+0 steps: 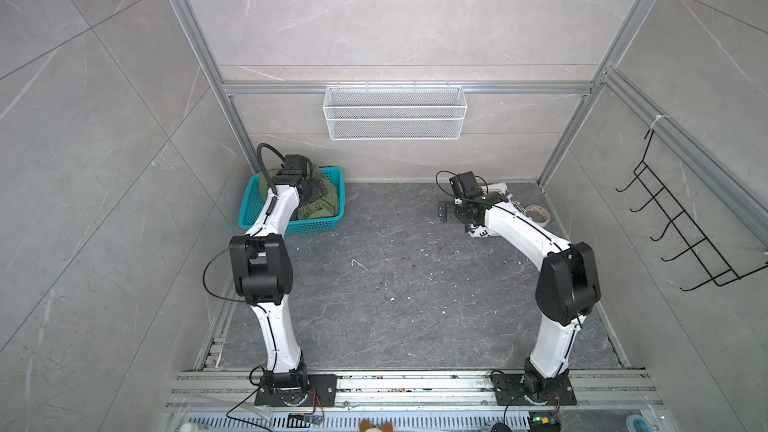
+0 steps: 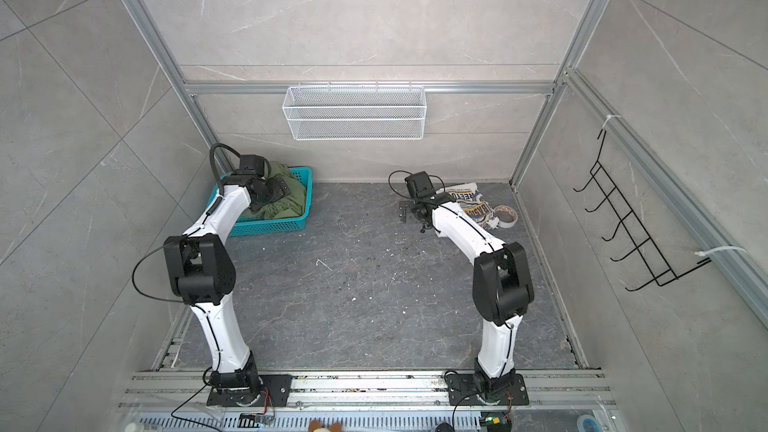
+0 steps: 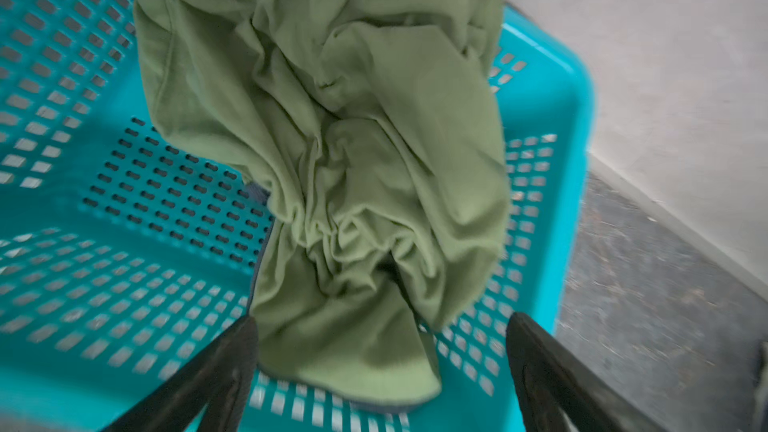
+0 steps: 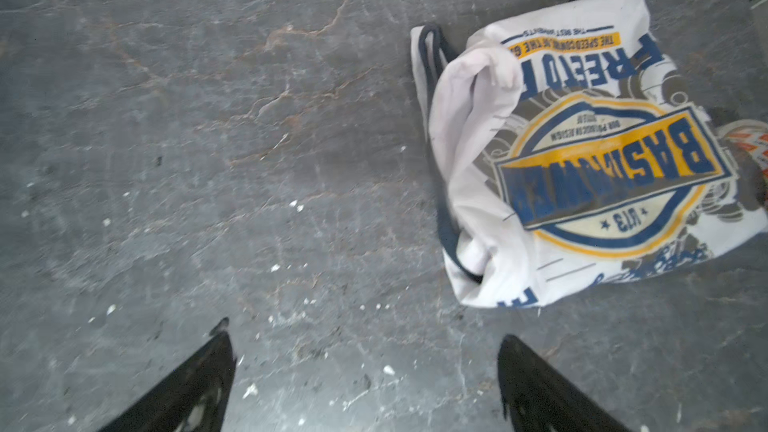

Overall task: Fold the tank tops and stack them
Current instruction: 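Grasp the olive garment in the teal basket with the left gripper and lift it out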

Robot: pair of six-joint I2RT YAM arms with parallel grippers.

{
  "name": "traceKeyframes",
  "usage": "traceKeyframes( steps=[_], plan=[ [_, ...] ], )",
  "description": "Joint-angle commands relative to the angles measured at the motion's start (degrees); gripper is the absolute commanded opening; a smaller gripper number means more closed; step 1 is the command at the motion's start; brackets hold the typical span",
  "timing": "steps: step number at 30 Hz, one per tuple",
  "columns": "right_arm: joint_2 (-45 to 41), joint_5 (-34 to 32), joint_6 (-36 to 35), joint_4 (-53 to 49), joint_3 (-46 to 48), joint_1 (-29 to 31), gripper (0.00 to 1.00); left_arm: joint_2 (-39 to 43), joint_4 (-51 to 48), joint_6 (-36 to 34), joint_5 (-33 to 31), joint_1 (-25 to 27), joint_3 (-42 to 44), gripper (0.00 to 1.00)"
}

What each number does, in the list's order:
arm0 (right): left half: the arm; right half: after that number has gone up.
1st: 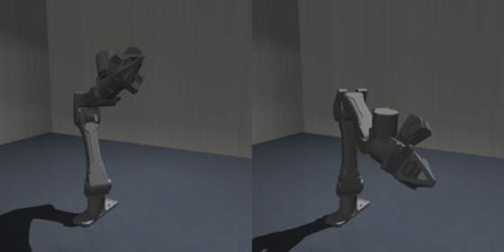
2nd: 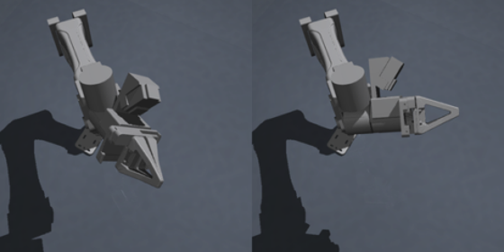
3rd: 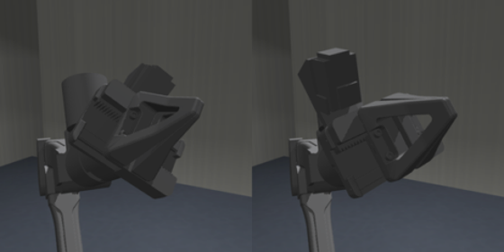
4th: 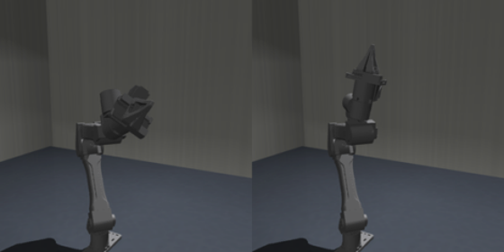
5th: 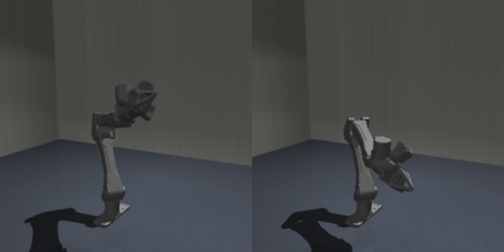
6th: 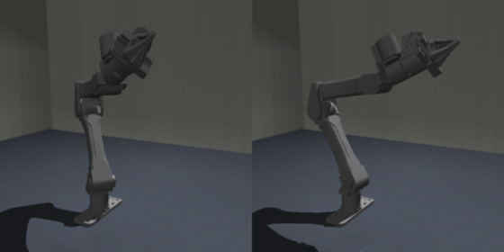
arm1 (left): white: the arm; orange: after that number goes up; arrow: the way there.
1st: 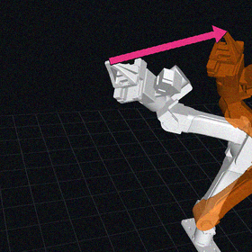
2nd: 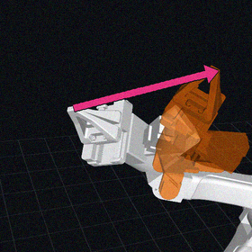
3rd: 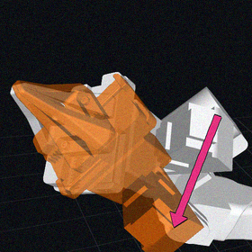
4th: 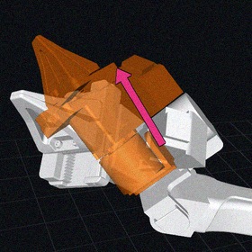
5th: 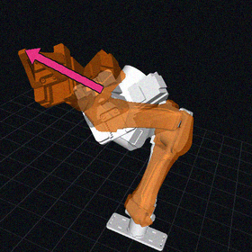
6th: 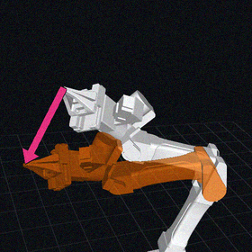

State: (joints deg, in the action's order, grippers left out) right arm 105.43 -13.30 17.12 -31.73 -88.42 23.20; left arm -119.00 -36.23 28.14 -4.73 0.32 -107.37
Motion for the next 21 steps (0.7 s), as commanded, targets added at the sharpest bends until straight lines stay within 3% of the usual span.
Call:
traceKeyframes(
  steps=[1,9,21],
  plan=[
    [-6.7,1.2,2.1,5.1,4.7,1.0,0.99,-3.9,-4.4,-3.0,2.0,-0.6,-6.1,0.92],
    [-18.0,4.9,3.2,6.5,15.2,2.9,0.99,-16.5,-9.4,-3.1,0.8,-0.9,-17.0,0.71],
    [-27.7,4.5,4.7,3.8,25.5,3.6,0.99,-18.2,-10.4,-2.7,-1.8,-6.0,-19.3,0.10]
  ],
)
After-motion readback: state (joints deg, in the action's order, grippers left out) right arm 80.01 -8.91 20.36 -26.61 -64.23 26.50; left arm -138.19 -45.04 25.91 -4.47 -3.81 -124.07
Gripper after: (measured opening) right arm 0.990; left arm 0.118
